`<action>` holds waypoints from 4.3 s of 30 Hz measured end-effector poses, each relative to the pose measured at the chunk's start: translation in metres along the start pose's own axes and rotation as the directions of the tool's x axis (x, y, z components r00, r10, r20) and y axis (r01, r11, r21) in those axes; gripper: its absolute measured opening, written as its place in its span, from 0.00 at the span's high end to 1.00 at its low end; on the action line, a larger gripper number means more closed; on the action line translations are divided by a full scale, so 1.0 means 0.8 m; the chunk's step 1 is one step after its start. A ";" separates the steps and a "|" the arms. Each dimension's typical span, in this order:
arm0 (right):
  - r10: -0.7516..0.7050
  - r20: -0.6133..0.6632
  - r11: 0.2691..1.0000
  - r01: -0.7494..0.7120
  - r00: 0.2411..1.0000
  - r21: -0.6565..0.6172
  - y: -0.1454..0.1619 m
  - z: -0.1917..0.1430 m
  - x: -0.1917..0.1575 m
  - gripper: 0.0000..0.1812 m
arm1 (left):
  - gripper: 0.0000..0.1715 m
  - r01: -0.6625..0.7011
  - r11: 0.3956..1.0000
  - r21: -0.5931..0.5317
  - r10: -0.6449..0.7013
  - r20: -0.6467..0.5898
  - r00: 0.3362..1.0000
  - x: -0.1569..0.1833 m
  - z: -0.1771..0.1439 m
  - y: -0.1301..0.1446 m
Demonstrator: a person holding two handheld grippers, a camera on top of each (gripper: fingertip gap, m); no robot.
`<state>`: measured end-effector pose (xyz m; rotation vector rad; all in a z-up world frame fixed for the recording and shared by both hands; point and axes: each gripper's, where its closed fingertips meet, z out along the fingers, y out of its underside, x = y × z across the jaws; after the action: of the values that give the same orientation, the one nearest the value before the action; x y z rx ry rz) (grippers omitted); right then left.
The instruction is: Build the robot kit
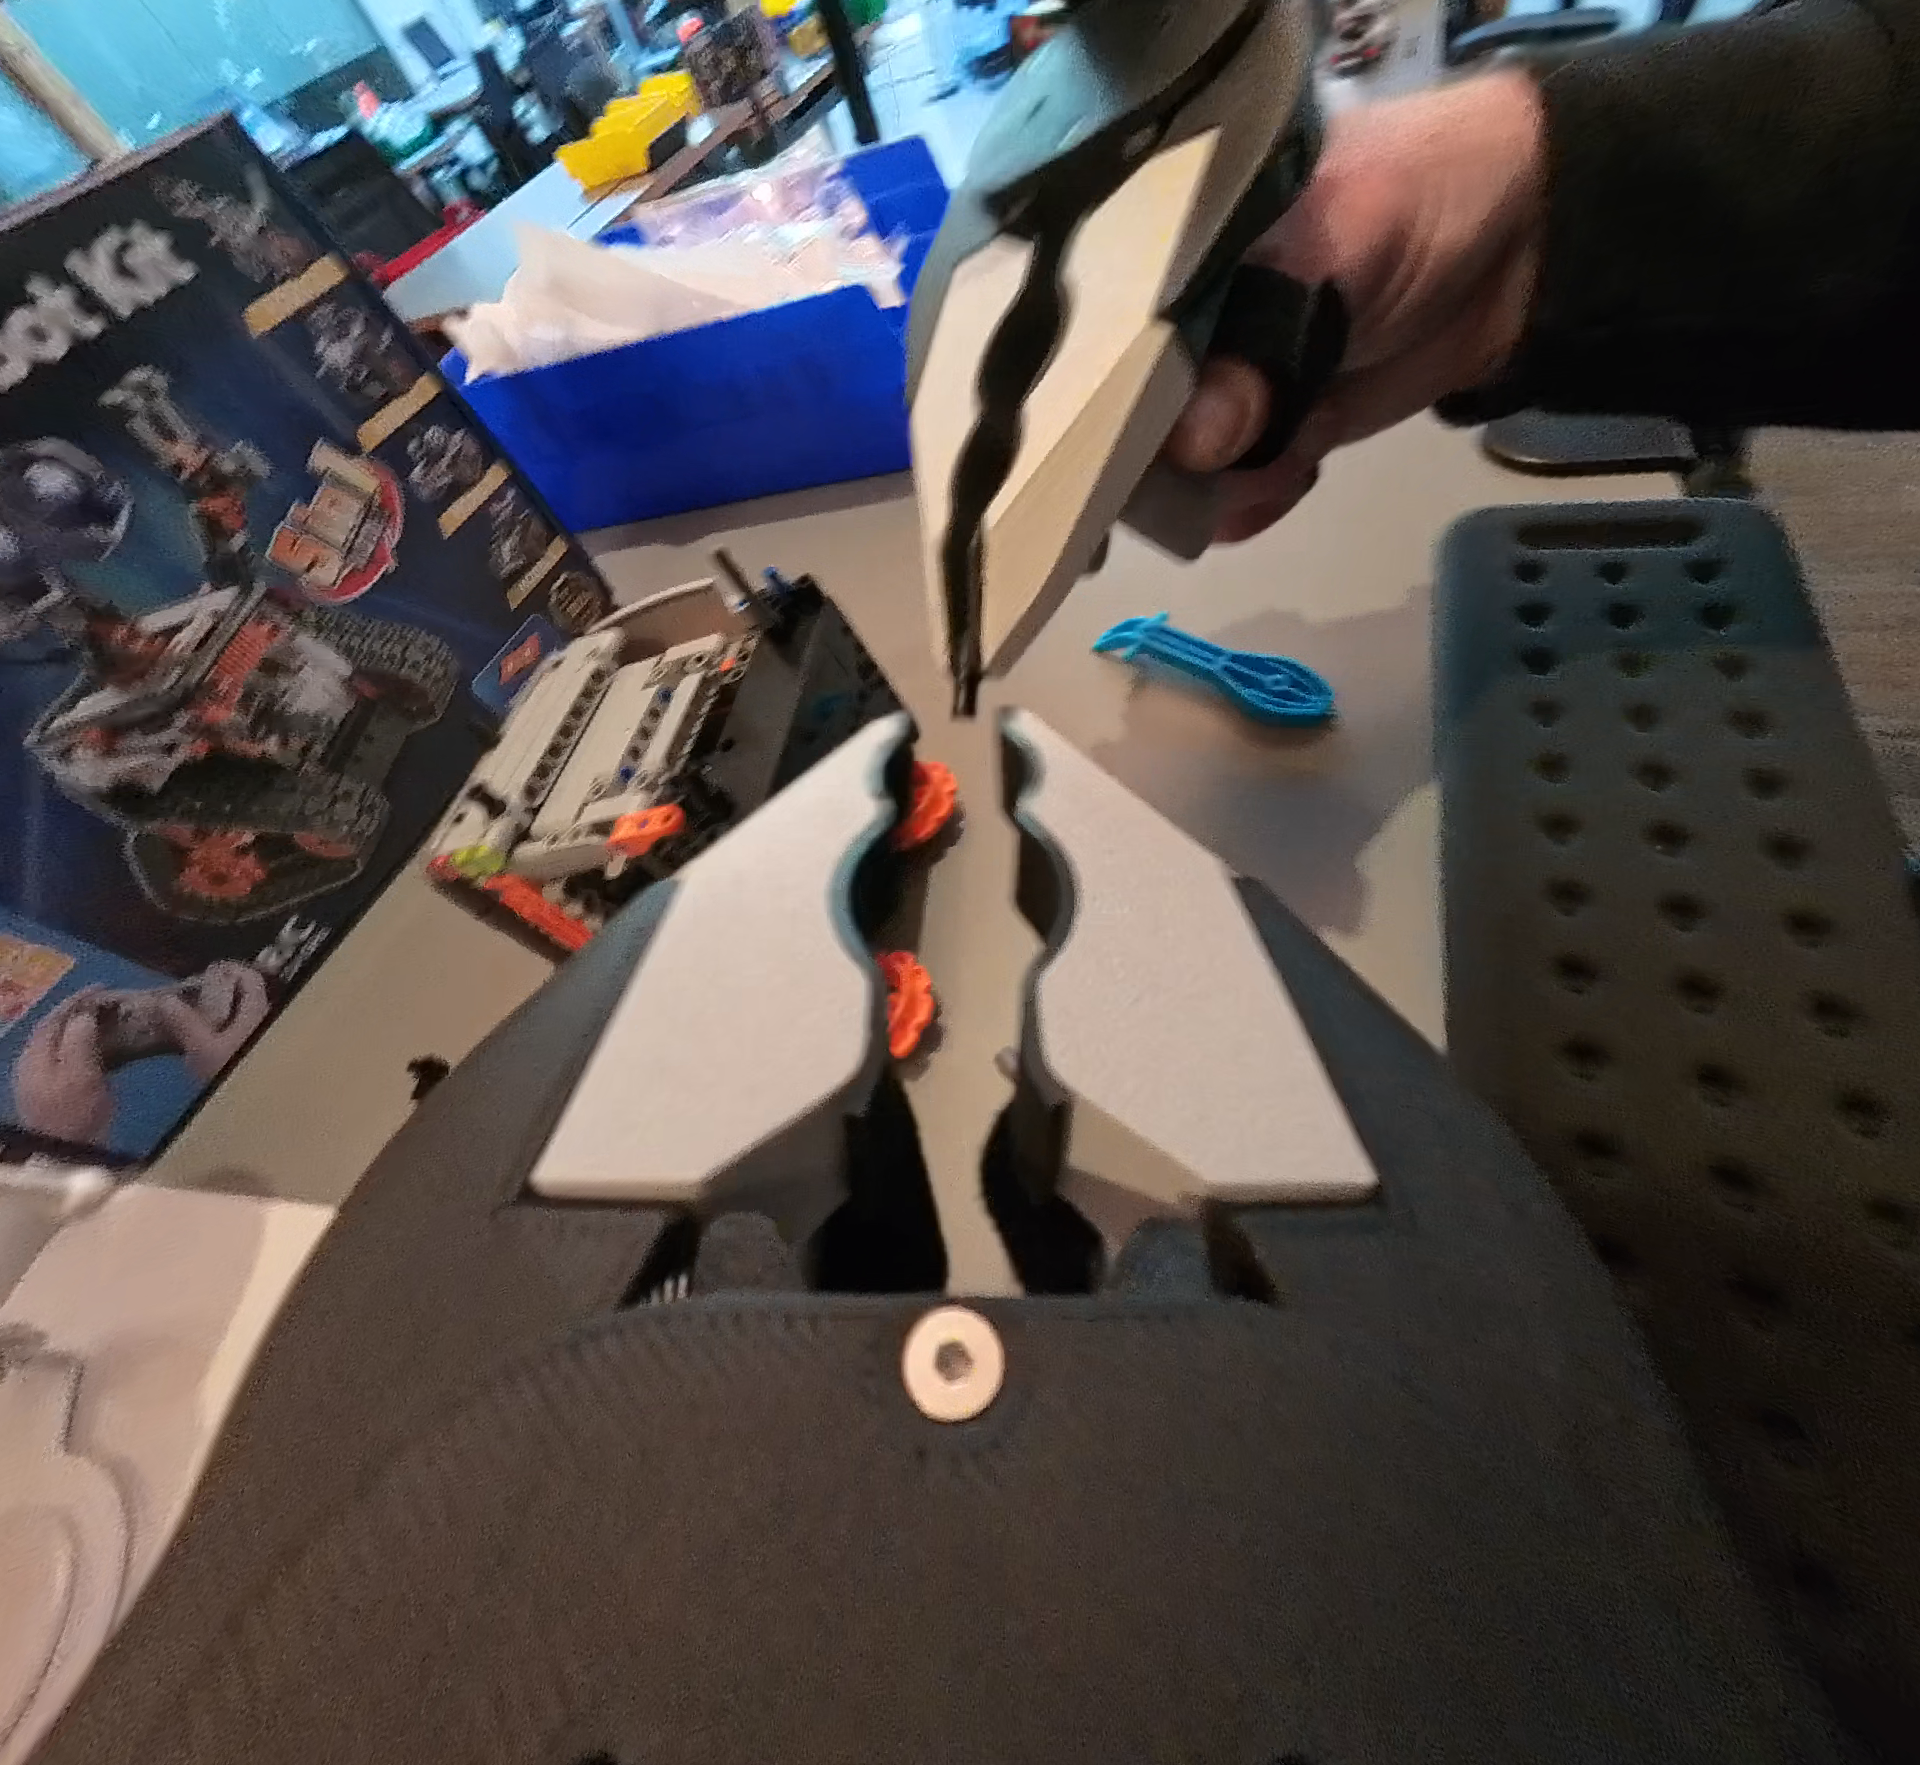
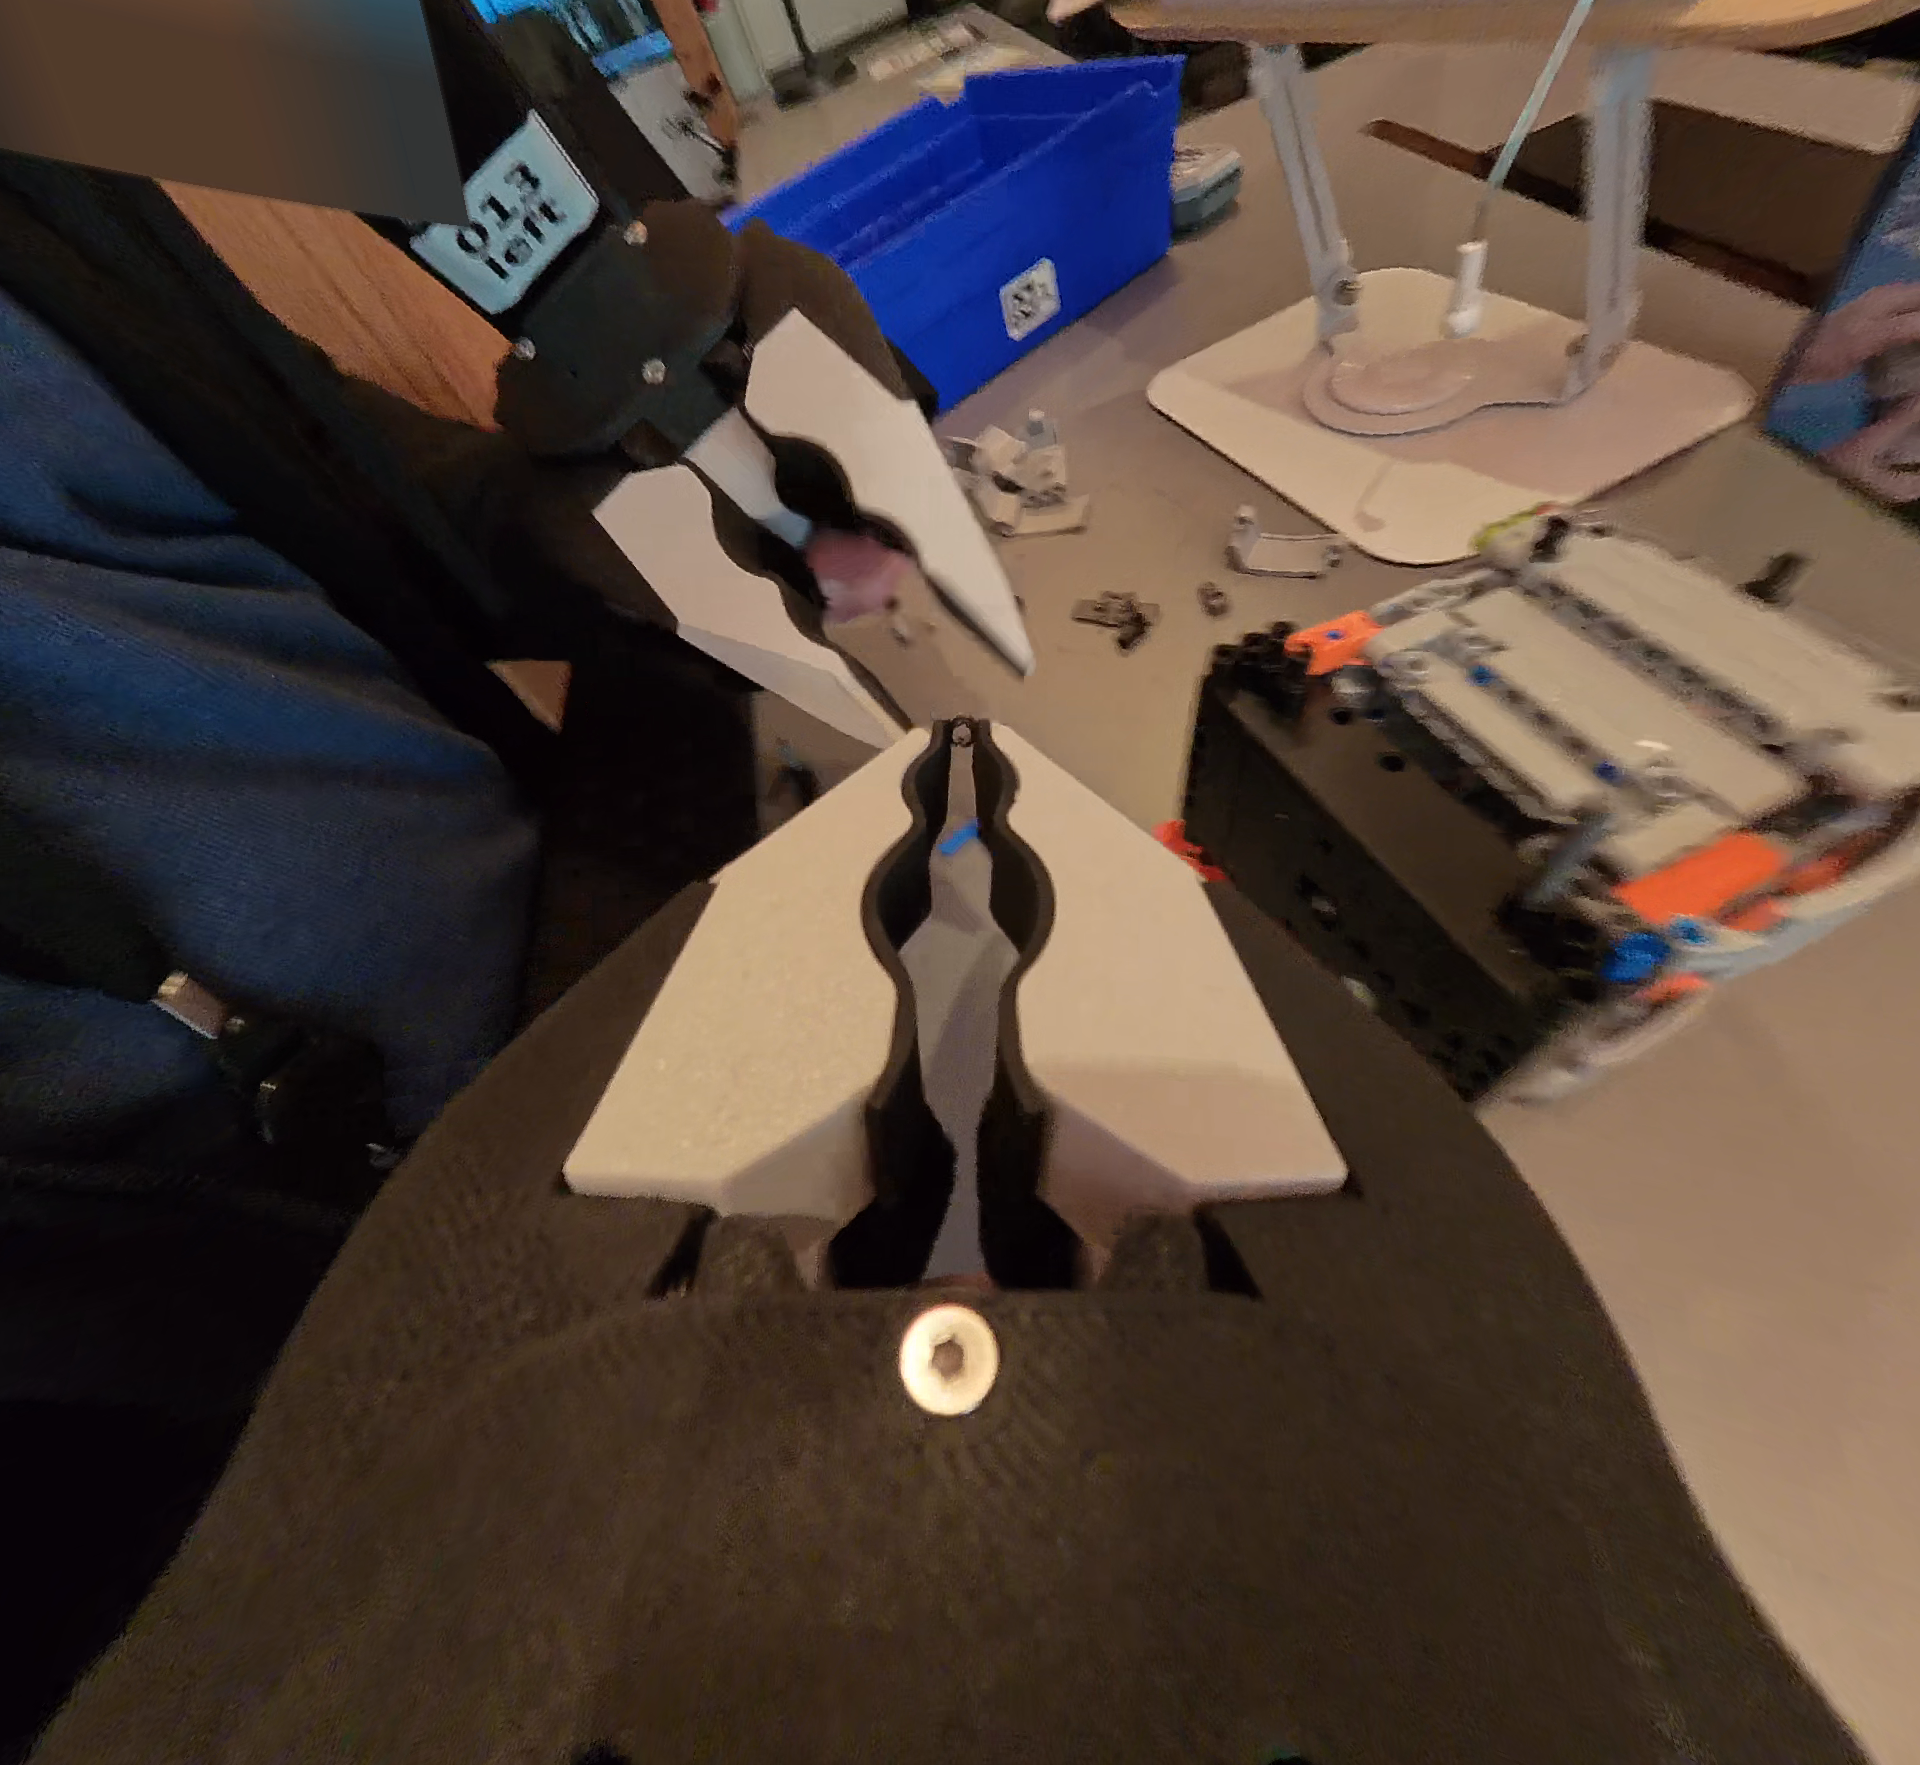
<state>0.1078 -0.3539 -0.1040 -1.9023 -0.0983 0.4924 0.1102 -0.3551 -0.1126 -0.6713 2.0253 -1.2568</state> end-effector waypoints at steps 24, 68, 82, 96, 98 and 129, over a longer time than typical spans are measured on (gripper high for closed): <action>-0.483 0.116 0.532 0.396 0.868 -0.749 0.019 -0.051 0.135 0.99 | 0.76 0.126 0.989 -0.080 -0.124 0.028 0.992 -0.085 0.042 0.065; -0.262 0.264 0.489 0.363 0.928 -0.793 0.029 -0.050 0.135 0.99 | 0.83 0.153 0.988 -0.032 -0.152 0.026 0.988 -0.089 0.046 0.069; -0.311 0.184 0.569 0.338 0.932 -0.749 0.019 -0.049 0.138 1.00 | 0.83 0.153 0.988 -0.034 -0.152 0.022 0.988 -0.088 0.046 0.070; -0.343 0.053 0.679 0.286 0.938 -0.676 -0.008 -0.060 0.138 0.95 | 0.82 0.152 0.988 -0.031 -0.151 0.037 0.988 -0.094 0.039 0.068; -0.367 0.021 0.703 0.292 0.930 -0.648 -0.017 -0.067 0.132 0.94 | 0.80 0.171 0.985 -0.033 -0.170 0.034 0.985 -0.096 0.030 0.064; -0.216 0.073 0.857 0.225 0.974 -0.463 0.122 0.076 -0.039 0.88 | 0.77 0.219 0.870 -0.441 -0.320 -0.167 0.933 0.054 -0.130 0.174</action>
<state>0.0398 -0.3473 -0.2021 -2.3242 -0.4833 0.3473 -0.0079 -0.2696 -0.2165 -1.0854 2.5021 -1.0999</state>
